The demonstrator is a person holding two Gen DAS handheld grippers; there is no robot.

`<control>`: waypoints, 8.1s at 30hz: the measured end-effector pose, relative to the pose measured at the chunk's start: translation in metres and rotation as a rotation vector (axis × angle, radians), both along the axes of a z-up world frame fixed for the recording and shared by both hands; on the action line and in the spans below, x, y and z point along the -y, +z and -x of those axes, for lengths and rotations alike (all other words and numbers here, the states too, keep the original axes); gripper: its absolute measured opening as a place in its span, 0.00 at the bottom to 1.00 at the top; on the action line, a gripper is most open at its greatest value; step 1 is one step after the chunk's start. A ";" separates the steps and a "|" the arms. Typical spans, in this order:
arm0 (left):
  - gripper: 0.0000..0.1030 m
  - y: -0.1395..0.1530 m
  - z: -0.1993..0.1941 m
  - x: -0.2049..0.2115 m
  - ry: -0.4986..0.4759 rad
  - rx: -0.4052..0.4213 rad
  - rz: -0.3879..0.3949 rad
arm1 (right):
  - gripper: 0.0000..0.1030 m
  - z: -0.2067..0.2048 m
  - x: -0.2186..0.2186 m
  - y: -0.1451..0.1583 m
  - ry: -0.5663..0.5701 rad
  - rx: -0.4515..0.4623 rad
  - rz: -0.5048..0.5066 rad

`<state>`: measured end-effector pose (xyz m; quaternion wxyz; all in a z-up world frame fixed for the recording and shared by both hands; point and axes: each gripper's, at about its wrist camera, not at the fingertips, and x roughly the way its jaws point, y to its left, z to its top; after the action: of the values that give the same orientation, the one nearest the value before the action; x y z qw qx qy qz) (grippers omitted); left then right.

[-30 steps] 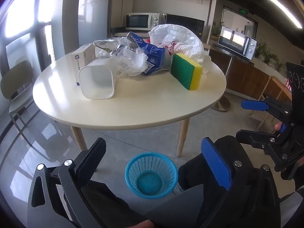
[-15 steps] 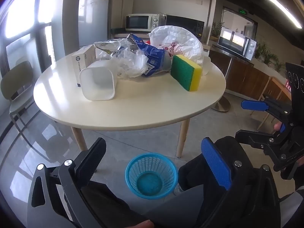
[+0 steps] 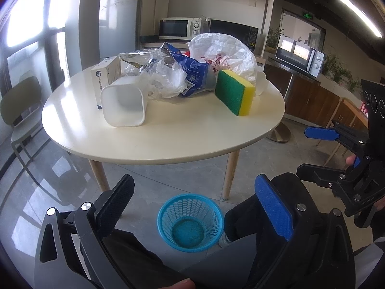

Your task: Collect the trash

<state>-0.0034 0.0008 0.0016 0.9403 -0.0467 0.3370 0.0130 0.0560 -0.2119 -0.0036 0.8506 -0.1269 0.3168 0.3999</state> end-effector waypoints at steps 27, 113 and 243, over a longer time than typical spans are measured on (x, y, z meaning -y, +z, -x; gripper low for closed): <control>0.95 0.001 0.003 -0.008 0.026 0.007 0.000 | 0.92 0.001 0.003 0.007 -0.025 0.047 -0.028; 0.02 0.023 -0.060 -0.096 0.023 0.036 -0.052 | 0.23 -0.060 -0.043 0.035 -0.167 0.017 -0.086; 0.94 -0.285 -0.132 -0.057 0.078 -0.745 0.305 | 0.92 -0.155 -0.055 -0.308 -0.253 -0.800 0.285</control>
<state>0.1289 0.0578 -0.2836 0.7349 -0.1906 0.6507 0.0142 0.2108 -0.1570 -0.3121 0.6773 -0.0382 0.6861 0.2627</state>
